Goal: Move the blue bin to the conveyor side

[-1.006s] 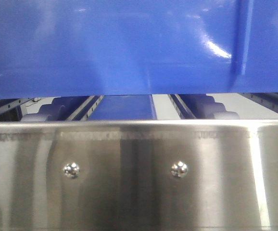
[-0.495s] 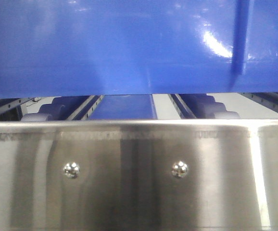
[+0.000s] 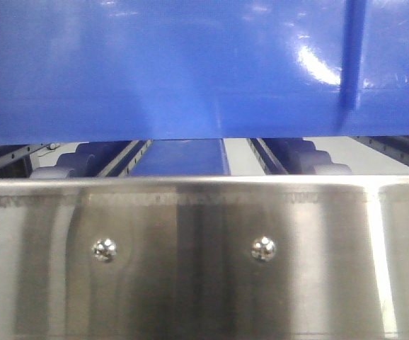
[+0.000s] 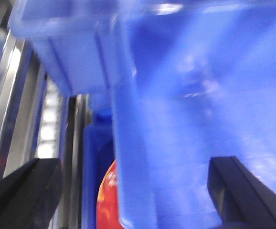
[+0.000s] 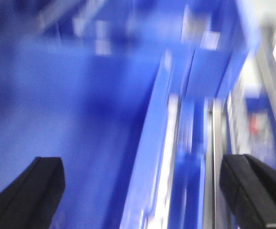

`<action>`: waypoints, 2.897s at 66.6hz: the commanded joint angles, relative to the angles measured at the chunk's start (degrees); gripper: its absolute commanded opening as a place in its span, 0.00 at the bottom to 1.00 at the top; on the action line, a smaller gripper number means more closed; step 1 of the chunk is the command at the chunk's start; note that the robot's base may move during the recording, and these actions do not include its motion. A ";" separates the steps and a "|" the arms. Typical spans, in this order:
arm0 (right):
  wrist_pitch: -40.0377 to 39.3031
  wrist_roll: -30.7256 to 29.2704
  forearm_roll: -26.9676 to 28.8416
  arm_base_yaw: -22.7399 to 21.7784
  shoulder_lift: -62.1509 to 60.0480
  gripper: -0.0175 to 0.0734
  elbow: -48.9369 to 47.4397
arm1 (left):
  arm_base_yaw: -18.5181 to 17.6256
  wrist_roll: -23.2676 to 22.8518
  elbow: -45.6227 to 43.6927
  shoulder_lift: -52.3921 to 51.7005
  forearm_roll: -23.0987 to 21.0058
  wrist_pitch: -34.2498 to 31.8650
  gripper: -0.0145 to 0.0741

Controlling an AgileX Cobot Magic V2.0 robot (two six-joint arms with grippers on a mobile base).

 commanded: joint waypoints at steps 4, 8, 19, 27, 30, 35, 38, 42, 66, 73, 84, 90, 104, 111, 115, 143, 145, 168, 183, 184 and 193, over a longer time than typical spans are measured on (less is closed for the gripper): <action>1.27 -0.48 -0.03 0.13 3.72 0.80 -2.56 | -0.10 -0.63 -0.49 1.27 0.18 -0.43 0.74; 1.27 -0.25 -0.03 0.13 4.98 0.80 -2.56 | -0.10 -0.63 -0.49 1.89 0.22 -0.43 0.74; 1.27 0.63 -0.03 0.13 6.86 0.80 -2.34 | -0.10 -1.24 -0.38 3.00 0.22 -0.43 0.74; 1.27 1.71 -2.07 0.13 8.20 0.80 -1.04 | -0.10 -1.34 0.87 3.12 0.22 -0.43 0.74; 1.27 2.55 -3.17 0.13 8.87 0.80 -0.20 | -0.10 -1.34 1.45 3.12 0.22 -0.43 0.74; 1.27 3.57 -4.39 0.13 9.94 0.80 0.93 | -0.10 -1.34 2.27 3.12 0.22 -0.43 0.74; 1.27 3.57 -4.39 0.13 10.66 0.80 1.04 | -0.10 -1.34 2.57 3.12 0.22 -0.43 0.74; 1.27 3.57 -4.39 0.13 11.77 0.80 1.04 | -0.10 -1.34 2.93 3.12 0.22 -0.43 0.74; 1.27 4.59 -3.05 1.70 15.35 0.80 1.04 | -0.10 -1.34 3.03 3.12 0.22 -0.43 0.74; 1.27 4.73 -3.17 2.68 15.59 0.80 1.04 | -0.10 -1.34 3.03 3.12 0.22 -0.43 0.74; 1.27 6.89 -4.95 2.68 15.83 0.80 1.04 | -0.10 -1.34 3.03 3.12 0.22 -0.43 0.74; 1.27 7.91 -4.95 2.68 15.83 0.80 1.04 | -0.10 -1.34 3.03 3.12 0.22 -0.43 0.74; 1.27 8.16 -4.95 2.68 15.83 0.80 1.04 | -0.10 -1.34 3.03 3.12 0.22 -0.43 0.74; 1.27 8.16 -4.95 2.68 15.83 0.80 1.04 | -0.10 -1.34 3.03 3.67 0.22 -0.43 0.74; 1.27 8.16 -4.95 2.68 15.83 0.80 1.04 | -0.10 -1.34 3.03 4.33 0.10 -0.43 0.74; 1.27 8.16 -4.95 2.68 15.83 0.80 1.04 | -0.10 -1.34 2.07 10.48 -0.28 -1.26 0.74; 1.27 8.16 -4.95 2.68 15.83 0.80 1.04 | -0.10 -1.34 2.07 10.92 -0.28 -1.26 0.74; 1.27 8.16 -4.95 2.68 15.83 0.72 1.04 | -0.10 -1.34 2.07 11.58 -0.39 -1.26 0.72; 1.27 8.16 -4.95 2.68 16.15 0.19 1.31 | -0.10 -1.34 2.07 11.58 2.16 -1.26 0.20; 1.27 8.16 -4.95 2.68 16.15 0.15 1.34 | -0.10 -1.34 2.07 11.58 2.26 -1.12 0.14; 1.27 8.20 -4.95 2.68 16.15 0.12 2.44 | -0.10 -1.34 2.07 11.58 2.21 -0.86 0.19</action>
